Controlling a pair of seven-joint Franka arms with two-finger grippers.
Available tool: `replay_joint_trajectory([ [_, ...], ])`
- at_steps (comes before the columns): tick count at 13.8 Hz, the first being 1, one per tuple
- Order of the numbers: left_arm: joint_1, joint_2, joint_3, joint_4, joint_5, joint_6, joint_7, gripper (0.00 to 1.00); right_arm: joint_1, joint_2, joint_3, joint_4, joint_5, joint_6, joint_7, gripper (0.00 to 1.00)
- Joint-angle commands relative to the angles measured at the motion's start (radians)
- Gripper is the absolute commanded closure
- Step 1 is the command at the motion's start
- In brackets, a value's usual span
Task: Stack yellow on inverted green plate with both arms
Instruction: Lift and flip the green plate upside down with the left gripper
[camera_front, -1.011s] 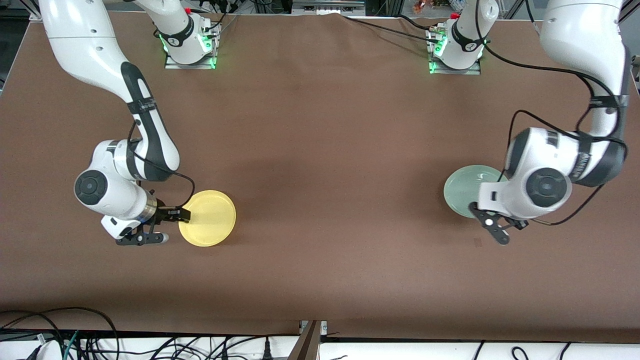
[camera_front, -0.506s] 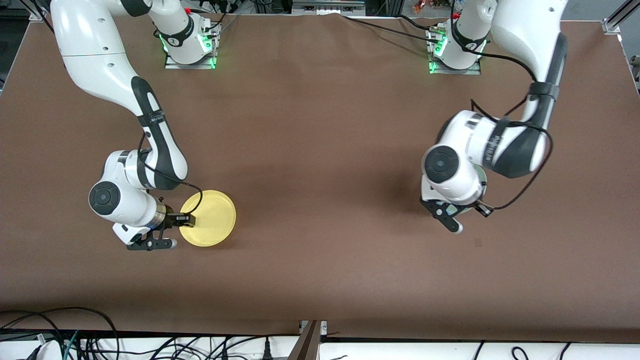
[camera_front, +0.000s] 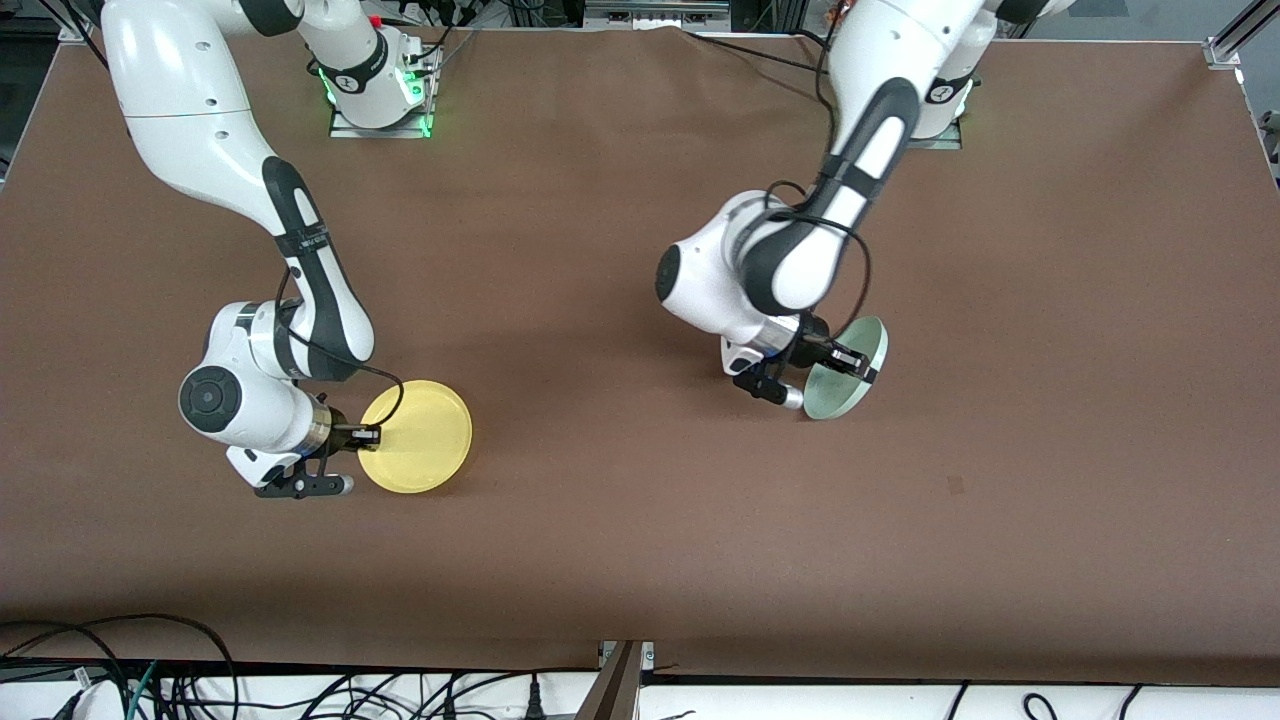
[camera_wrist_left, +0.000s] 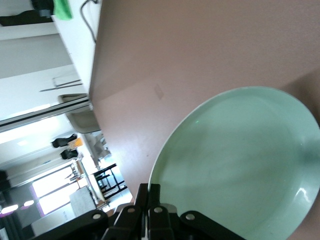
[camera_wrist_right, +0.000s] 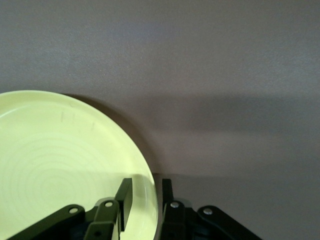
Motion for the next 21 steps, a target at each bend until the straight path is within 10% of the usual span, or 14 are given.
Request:
replay_joint_trajectory([
  [1,-0.017,0.037,0.003,0.07,-0.019,0.02,-0.05,1.0,-0.008,-0.006,0.001,-0.012,0.015,-0.007,-0.017,0.81],
  [5,-0.032,0.129,-0.005,0.195,-0.085,0.041,-0.055,1.0,-0.025,-0.009,0.0,-0.01,0.015,-0.01,-0.045,1.0],
  [13,-0.084,0.152,-0.005,0.224,-0.209,0.086,-0.13,1.0,-0.034,-0.052,-0.005,0.138,0.019,-0.255,-0.043,1.0],
  [14,-0.083,0.15,-0.005,0.224,-0.238,0.107,-0.145,0.87,-0.036,-0.062,-0.003,0.167,0.019,-0.297,-0.042,1.0],
  [15,-0.075,0.147,-0.003,0.226,-0.29,0.135,-0.145,0.01,-0.037,-0.069,-0.003,0.198,0.019,-0.336,-0.042,1.0],
  [21,0.015,0.135,-0.002,0.316,-0.67,0.302,-0.148,0.0,-0.054,-0.061,0.003,0.315,0.057,-0.426,-0.039,1.0],
])
